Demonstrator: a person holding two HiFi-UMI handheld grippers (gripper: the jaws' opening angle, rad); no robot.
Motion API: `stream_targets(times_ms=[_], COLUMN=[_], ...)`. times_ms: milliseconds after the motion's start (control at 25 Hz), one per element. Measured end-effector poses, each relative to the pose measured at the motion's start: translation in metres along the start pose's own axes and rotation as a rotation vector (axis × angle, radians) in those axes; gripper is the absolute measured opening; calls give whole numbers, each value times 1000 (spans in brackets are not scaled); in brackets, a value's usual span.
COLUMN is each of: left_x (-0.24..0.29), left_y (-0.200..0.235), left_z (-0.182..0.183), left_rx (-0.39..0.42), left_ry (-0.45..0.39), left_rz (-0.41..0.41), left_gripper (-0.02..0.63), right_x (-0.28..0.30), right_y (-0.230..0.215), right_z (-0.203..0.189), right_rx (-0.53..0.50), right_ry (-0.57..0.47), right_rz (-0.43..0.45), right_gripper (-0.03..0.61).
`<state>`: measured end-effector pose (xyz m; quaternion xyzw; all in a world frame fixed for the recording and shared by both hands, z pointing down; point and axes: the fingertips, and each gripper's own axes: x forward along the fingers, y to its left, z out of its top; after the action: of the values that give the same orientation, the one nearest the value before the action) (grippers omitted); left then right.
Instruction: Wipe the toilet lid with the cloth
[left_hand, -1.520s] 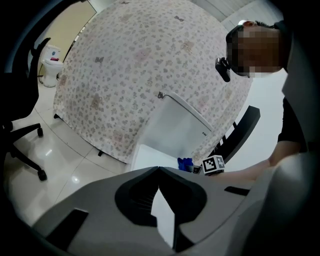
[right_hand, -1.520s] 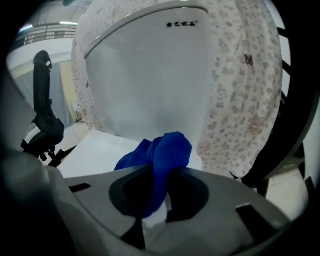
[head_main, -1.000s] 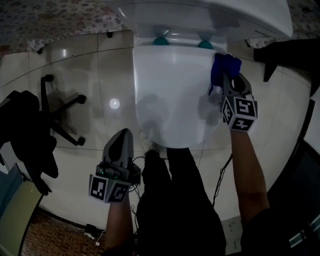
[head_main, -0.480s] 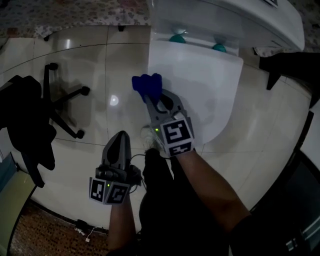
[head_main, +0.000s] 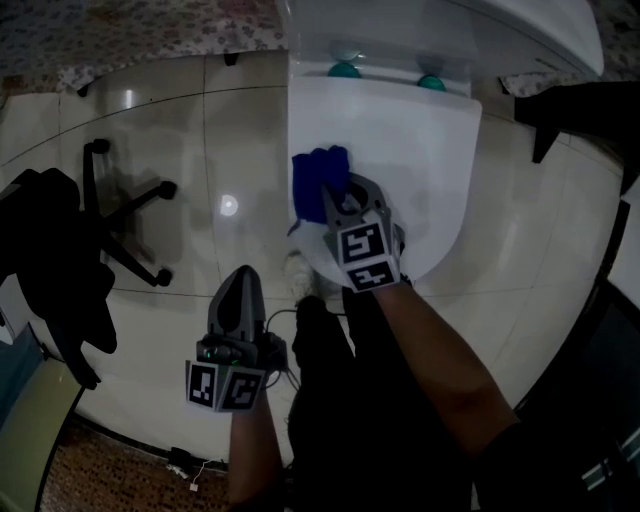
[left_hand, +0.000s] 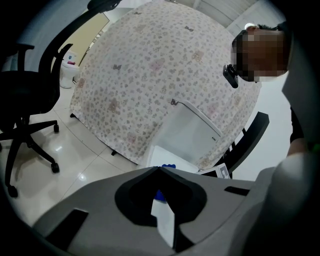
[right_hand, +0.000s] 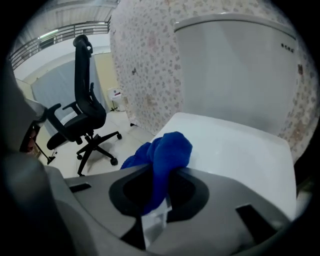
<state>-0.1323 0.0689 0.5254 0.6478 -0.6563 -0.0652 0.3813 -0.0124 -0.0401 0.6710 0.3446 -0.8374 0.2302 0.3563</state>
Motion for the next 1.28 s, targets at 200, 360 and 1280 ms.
stream_targets(times_ms=[200, 360, 1280], left_x=[12, 26, 31], left_y=[-13, -26, -41], left_z=[-5, -15, -40], left_rx=[30, 47, 53], left_ry=[37, 76, 123], left_rz=[-41, -75, -112], left_gripper=[-6, -6, -6], right_x=[-30, -63, -150], right_y=[-48, -103, -207], right_z=[-21, -47, -100], right_rx=[68, 127, 167], right_ry=[-8, -3, 34], right_rz=[-63, -157, -422], right_gripper=[67, 67, 66])
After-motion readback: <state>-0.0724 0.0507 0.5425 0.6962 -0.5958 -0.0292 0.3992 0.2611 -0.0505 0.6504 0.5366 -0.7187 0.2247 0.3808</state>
